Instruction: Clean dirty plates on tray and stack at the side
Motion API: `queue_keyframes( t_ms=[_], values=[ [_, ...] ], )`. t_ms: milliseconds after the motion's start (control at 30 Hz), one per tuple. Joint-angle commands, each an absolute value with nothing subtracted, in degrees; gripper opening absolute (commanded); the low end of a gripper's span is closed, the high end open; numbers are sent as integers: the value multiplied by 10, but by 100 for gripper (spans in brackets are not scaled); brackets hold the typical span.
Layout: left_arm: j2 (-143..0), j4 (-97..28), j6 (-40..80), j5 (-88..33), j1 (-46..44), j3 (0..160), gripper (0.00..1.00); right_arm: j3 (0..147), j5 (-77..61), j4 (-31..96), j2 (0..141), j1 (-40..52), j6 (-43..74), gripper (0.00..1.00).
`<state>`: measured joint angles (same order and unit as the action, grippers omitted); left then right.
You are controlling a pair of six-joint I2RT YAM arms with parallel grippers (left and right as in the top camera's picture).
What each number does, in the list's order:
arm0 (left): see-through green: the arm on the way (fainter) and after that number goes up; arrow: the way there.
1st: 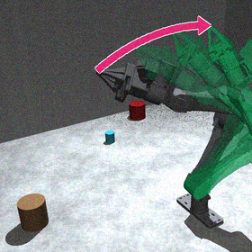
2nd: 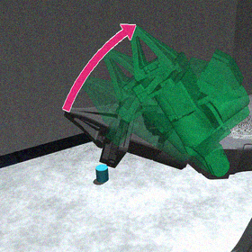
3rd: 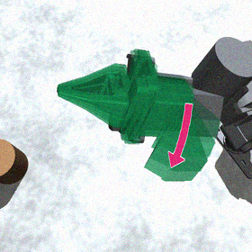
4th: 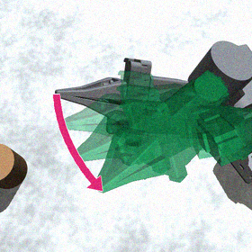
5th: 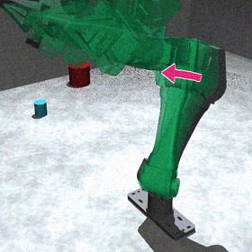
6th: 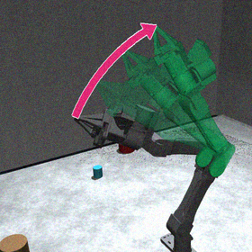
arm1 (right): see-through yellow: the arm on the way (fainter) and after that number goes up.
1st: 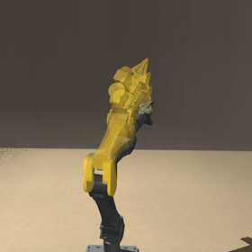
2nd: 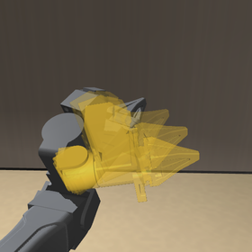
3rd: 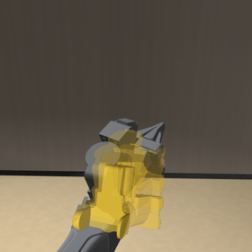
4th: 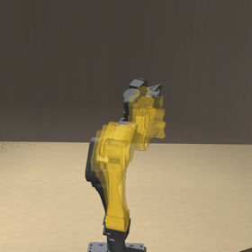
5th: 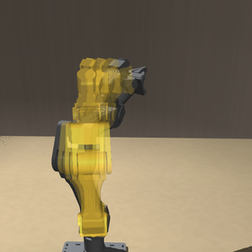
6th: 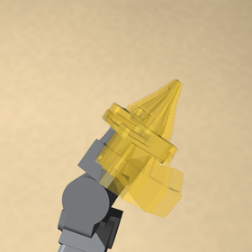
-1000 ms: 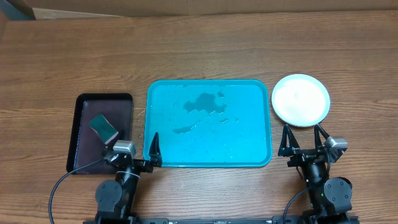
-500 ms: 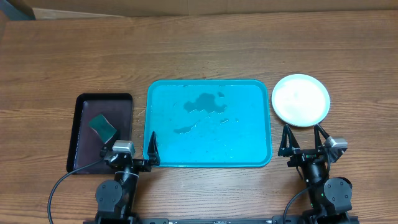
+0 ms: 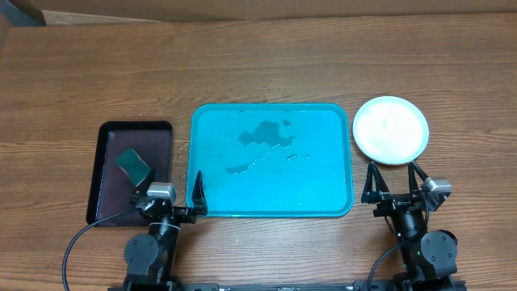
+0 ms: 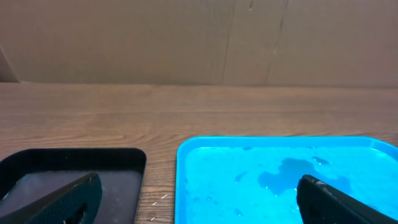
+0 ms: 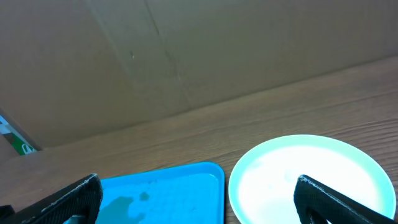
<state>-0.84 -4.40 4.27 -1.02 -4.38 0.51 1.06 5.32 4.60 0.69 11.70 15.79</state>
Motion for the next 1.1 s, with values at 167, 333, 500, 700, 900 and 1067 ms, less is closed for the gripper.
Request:
queue_keyframes(
  t_ms=[167,333,500,700,900,1067],
  values=[
    [-2,-44,34,-6,-40,3,100,4,52,44,2,115,154,100],
    [-2,-45,1,0,-40,3,100,4,52,44,2,115,154,100],
    [-2,-45,2,-7,-40,3,100,4,52,44,2,115,154,100],
    [-2,-45,2,-7,-29,3,100,4,52,44,2,115,154,100],
    [-2,-45,2,-7,-7,3,100,4,52,44,2,115,154,100],
    [-2,-45,2,-7,-7,3,100,4,52,44,2,115,154,100]
  ],
)
